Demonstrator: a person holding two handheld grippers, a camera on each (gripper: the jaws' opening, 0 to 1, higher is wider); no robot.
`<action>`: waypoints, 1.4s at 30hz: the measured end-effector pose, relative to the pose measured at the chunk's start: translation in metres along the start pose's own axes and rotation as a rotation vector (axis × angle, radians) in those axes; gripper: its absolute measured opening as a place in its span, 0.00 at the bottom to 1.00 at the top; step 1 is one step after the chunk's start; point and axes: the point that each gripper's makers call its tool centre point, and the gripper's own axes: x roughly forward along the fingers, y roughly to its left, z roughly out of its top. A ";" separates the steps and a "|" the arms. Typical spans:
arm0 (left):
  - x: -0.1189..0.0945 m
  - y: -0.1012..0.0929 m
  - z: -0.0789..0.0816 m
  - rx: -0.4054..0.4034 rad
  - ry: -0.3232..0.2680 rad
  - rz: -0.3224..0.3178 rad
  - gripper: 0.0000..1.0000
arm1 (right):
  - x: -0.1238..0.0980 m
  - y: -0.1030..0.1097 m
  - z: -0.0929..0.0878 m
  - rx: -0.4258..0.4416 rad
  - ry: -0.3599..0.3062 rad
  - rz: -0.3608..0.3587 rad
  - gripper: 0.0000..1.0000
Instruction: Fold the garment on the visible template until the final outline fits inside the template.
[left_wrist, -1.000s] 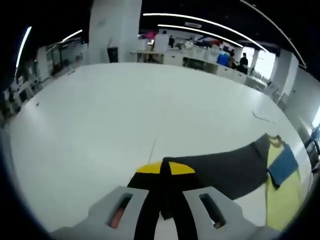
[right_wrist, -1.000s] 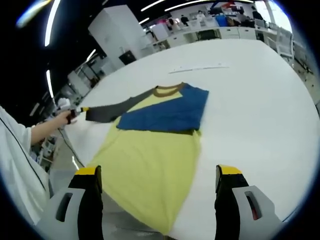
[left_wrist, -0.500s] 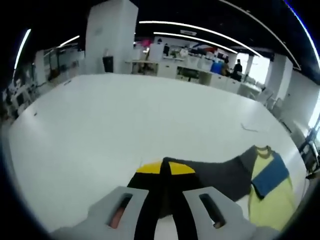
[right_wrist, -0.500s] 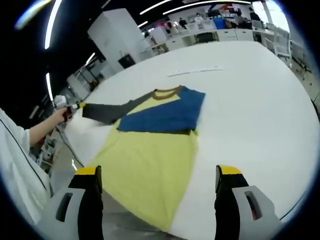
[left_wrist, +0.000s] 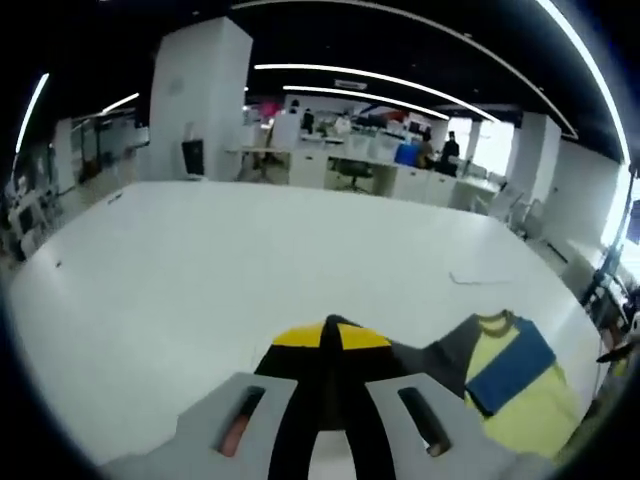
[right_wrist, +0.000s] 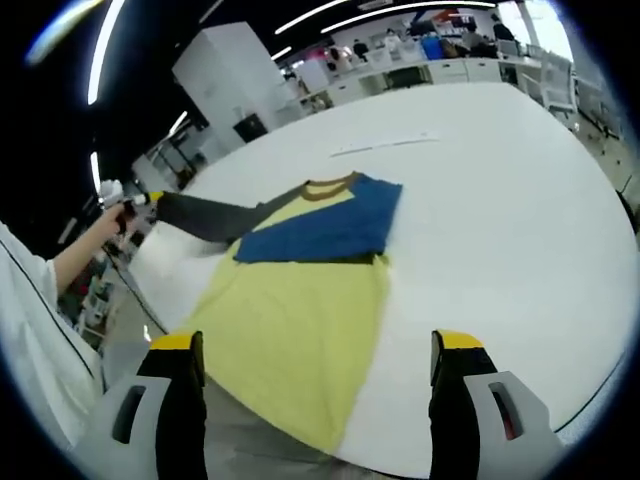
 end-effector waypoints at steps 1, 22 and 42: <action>-0.001 -0.004 0.003 -0.002 -0.004 -0.010 0.00 | -0.001 0.000 0.000 0.002 -0.003 0.000 0.93; -0.020 -0.092 0.057 0.027 -0.064 -0.185 0.00 | -0.014 0.001 0.002 0.017 -0.066 0.007 0.93; -0.022 -0.194 0.066 -0.012 -0.055 -0.357 0.00 | -0.043 0.000 -0.001 0.006 -0.129 -0.003 0.93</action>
